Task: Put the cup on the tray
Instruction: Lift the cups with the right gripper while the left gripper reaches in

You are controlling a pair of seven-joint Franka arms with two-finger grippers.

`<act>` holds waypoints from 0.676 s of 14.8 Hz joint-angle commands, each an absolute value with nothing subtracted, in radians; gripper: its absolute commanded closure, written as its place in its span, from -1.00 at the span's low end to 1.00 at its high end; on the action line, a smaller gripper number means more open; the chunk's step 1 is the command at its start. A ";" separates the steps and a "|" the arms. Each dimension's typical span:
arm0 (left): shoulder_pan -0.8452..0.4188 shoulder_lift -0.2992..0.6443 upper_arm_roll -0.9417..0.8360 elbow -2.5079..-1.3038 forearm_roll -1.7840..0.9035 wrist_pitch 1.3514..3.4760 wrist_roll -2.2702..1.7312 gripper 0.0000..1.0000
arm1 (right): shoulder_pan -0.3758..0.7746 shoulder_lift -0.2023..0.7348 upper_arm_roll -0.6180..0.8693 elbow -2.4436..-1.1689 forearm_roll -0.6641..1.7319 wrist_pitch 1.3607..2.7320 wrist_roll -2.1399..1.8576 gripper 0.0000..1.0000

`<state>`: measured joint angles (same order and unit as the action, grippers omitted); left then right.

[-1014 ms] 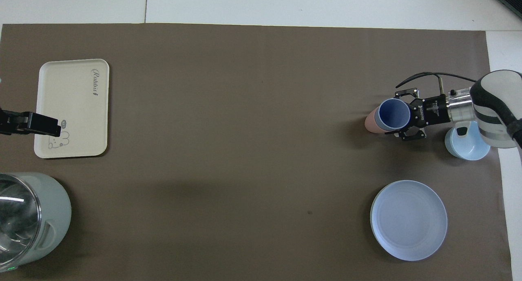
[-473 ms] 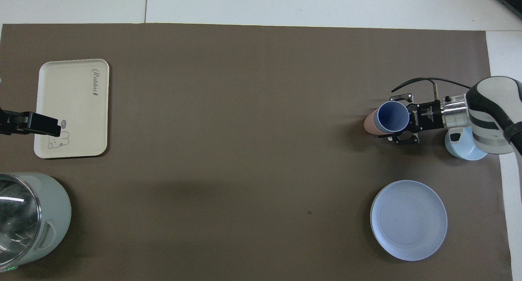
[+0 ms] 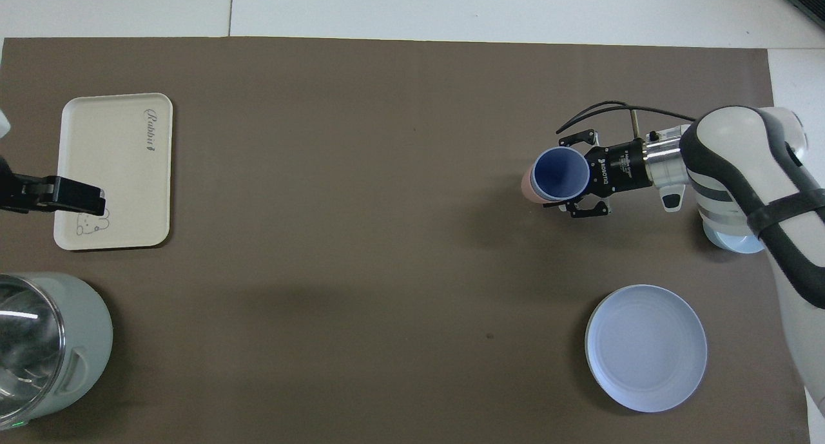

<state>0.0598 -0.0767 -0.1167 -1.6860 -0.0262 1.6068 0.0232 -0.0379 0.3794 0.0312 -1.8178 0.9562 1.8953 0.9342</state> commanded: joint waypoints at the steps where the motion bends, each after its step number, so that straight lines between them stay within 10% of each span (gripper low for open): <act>1: -0.053 -0.120 -0.115 -1.764 -0.060 1.693 -0.206 -1.00 | 0.050 0.298 0.032 -1.855 0.971 1.968 1.058 1.00; 10: -0.359 -0.129 -0.115 -1.897 -0.241 2.210 -1.021 -1.00 | 0.347 0.267 0.035 -1.827 0.969 2.313 1.356 1.00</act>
